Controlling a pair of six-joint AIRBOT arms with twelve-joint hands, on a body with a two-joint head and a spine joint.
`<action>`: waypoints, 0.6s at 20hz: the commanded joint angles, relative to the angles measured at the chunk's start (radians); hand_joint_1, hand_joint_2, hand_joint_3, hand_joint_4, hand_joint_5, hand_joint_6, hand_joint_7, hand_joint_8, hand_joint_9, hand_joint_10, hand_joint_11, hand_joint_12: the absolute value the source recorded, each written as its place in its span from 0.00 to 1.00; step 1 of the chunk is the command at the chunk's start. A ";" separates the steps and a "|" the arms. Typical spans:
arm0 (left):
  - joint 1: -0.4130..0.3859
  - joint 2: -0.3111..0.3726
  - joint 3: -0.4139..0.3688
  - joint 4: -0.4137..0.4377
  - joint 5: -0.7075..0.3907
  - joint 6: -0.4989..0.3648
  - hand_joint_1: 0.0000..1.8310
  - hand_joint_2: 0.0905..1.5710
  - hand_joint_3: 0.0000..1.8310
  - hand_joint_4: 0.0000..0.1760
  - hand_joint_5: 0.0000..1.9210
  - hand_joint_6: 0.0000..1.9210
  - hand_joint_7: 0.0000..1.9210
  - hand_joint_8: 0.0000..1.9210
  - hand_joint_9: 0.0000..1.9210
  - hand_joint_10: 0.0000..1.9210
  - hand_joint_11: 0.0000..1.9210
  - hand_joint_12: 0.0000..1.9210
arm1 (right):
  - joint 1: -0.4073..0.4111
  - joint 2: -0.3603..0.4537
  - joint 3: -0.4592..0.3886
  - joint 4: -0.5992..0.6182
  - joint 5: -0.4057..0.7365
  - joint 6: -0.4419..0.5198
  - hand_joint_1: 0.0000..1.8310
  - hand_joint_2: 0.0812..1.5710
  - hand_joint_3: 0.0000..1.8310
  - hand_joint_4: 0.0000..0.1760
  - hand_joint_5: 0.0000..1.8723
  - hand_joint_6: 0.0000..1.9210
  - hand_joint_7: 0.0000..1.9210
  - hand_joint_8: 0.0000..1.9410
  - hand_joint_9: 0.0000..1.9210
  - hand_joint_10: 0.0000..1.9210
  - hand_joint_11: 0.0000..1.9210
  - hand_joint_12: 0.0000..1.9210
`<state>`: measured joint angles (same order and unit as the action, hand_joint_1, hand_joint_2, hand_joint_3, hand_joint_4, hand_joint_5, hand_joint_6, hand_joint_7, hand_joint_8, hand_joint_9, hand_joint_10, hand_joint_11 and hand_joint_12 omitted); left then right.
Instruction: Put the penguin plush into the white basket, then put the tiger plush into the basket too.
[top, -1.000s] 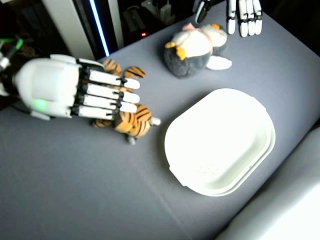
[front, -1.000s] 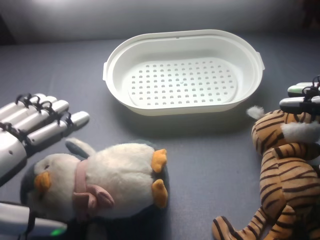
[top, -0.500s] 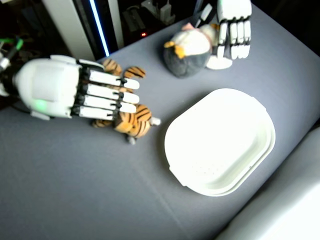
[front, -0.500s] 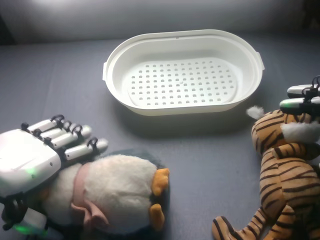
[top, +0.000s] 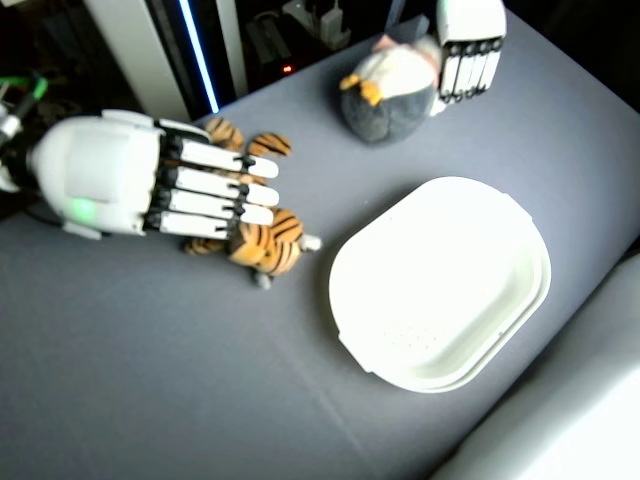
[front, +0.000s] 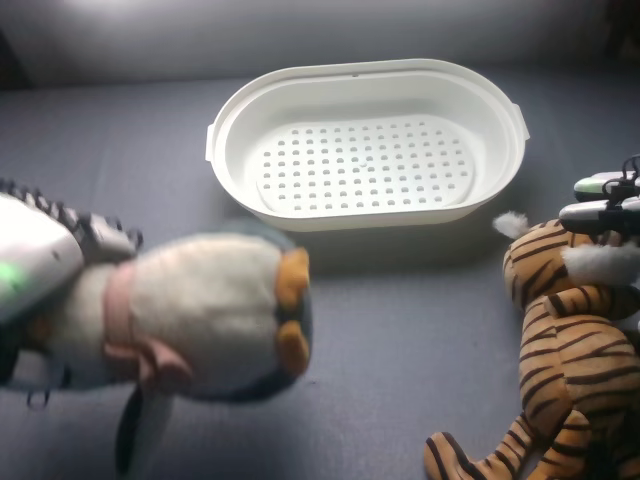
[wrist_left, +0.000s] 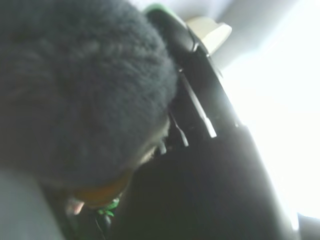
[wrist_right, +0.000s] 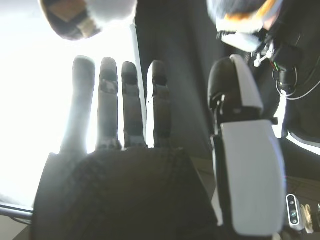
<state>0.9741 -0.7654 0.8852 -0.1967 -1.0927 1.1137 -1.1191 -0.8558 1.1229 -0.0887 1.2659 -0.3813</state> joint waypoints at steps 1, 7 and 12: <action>-0.021 0.011 0.008 0.001 -0.192 -0.010 0.69 0.69 0.00 0.00 0.54 0.35 0.50 0.65 0.45 0.61 0.37 0.84 | 0.009 0.000 0.005 0.033 0.116 0.010 0.35 0.75 0.00 0.38 0.23 0.00 0.17 0.00 0.18 0.00 0.10 0.28; -0.268 -0.100 0.186 -0.059 -0.032 -0.011 0.76 0.65 0.00 0.00 0.50 0.48 0.61 0.28 0.57 0.51 0.51 0.57 | 0.009 -0.005 0.009 0.036 0.116 0.010 0.36 0.75 0.00 0.30 0.25 0.00 0.18 0.00 0.20 0.01 0.13 0.29; -0.549 -0.278 0.428 -0.027 0.354 0.001 0.76 0.66 0.00 0.00 0.51 0.42 0.58 0.40 0.55 0.54 0.44 0.54 | 0.009 -0.015 0.020 0.035 0.116 0.014 0.35 0.75 0.00 0.31 0.25 0.00 0.18 0.00 0.20 0.00 0.13 0.28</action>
<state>0.4301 -1.0512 1.3121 -0.2398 -0.6640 1.1137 -1.1191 -0.8707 1.1385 -0.0856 1.2625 -0.3790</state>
